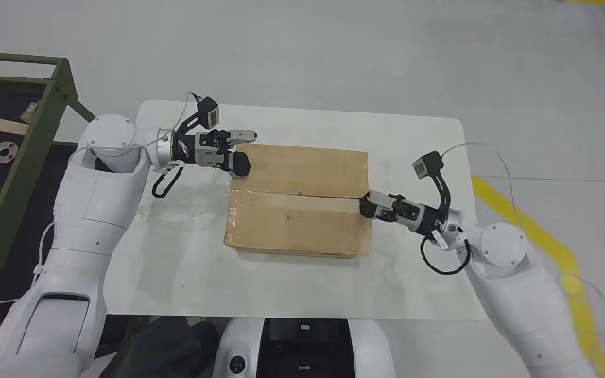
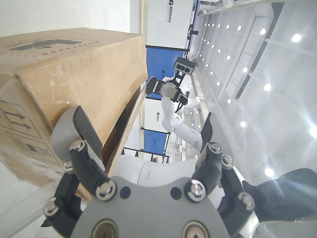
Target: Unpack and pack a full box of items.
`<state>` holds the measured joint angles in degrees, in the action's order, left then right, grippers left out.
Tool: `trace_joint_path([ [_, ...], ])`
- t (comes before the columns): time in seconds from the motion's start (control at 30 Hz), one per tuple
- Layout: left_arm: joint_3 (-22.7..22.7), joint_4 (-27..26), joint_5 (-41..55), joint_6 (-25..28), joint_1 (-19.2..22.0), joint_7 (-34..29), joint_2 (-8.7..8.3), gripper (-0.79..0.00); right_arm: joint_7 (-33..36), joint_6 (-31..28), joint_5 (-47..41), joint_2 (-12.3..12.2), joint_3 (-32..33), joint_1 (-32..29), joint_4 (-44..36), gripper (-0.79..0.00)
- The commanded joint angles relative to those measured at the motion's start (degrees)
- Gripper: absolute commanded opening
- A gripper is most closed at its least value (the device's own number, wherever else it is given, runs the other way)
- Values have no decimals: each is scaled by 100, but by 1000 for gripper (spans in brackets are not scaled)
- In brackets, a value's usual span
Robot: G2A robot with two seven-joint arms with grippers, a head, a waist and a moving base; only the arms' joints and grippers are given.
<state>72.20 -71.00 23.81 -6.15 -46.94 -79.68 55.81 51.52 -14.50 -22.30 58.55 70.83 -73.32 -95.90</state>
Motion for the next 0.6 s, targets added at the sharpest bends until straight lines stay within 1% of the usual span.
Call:
trace_joint_path([
  [0.0, 0, 0, 0, 0, 0, 0, 0, 0, 58, 43, -112, 13, -43, 68, 85, 0],
  [0.33, 0, 0, 0, 0, 0, 0, 0, 0, 338, 235, -506, 92, -281, 469, 654, 0],
  [0.57, 0, 0, 0, 0, 0, 0, 0, 0, 291, 307, -405, 107, -308, 535, 683, 0],
])
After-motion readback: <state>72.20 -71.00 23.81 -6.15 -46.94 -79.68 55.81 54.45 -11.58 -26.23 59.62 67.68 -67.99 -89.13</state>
